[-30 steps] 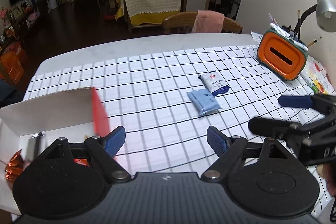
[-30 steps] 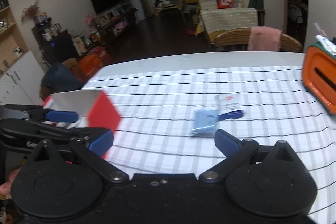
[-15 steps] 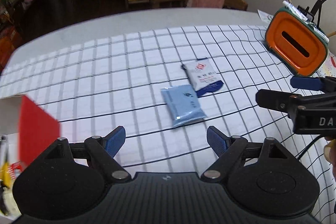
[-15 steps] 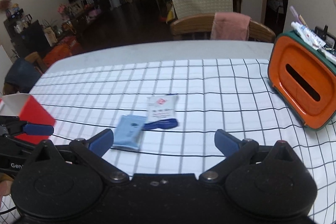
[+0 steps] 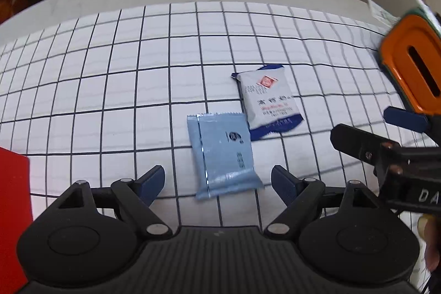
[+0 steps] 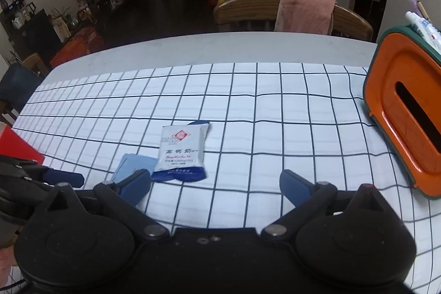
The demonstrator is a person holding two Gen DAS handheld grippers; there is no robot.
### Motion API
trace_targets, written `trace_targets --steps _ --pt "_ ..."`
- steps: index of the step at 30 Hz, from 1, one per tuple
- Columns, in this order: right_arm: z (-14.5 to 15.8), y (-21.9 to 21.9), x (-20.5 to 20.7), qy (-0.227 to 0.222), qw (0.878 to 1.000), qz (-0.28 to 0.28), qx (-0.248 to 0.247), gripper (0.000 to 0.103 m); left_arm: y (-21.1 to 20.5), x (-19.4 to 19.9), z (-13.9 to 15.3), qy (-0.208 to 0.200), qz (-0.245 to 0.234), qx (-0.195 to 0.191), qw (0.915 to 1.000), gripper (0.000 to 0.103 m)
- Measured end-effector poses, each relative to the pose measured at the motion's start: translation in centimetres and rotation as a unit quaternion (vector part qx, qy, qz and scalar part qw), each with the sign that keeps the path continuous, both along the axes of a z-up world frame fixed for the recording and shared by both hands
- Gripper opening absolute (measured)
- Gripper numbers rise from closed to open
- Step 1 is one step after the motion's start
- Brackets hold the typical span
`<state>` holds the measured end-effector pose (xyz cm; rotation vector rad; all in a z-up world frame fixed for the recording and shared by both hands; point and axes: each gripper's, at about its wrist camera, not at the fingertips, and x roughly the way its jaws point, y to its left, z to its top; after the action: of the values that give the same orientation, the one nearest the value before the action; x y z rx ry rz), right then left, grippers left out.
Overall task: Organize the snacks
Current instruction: 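Grasp the light-blue packet with the left gripper while the right gripper grasps the white milk packet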
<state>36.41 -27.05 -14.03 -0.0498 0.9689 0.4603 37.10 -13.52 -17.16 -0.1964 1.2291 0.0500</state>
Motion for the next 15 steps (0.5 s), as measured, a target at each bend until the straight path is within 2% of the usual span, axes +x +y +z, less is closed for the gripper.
trace_targets --steps 3,7,9,12,15 --pt "-0.5 0.0 1.2 0.01 1.0 -0.004 0.004 0.1 0.1 1.1 -0.9 0.016 0.007 -0.004 0.9998 0.084" --pt "-1.0 0.0 2.3 0.017 1.0 -0.008 0.003 0.098 -0.3 1.8 -1.3 0.016 0.0 -0.002 0.9999 0.082" --pt "-1.2 0.1 2.8 0.02 1.0 -0.009 0.005 0.096 -0.6 2.1 -1.5 0.022 -0.009 0.001 0.9997 0.066" --pt "-1.5 0.7 3.1 0.023 1.0 -0.004 0.006 0.093 -0.9 2.3 -2.1 0.03 -0.013 0.006 0.9994 0.057" --pt "-1.9 1.6 3.3 0.026 1.0 0.004 0.006 0.09 -1.2 2.1 -2.3 0.022 -0.022 0.023 0.9992 0.05"
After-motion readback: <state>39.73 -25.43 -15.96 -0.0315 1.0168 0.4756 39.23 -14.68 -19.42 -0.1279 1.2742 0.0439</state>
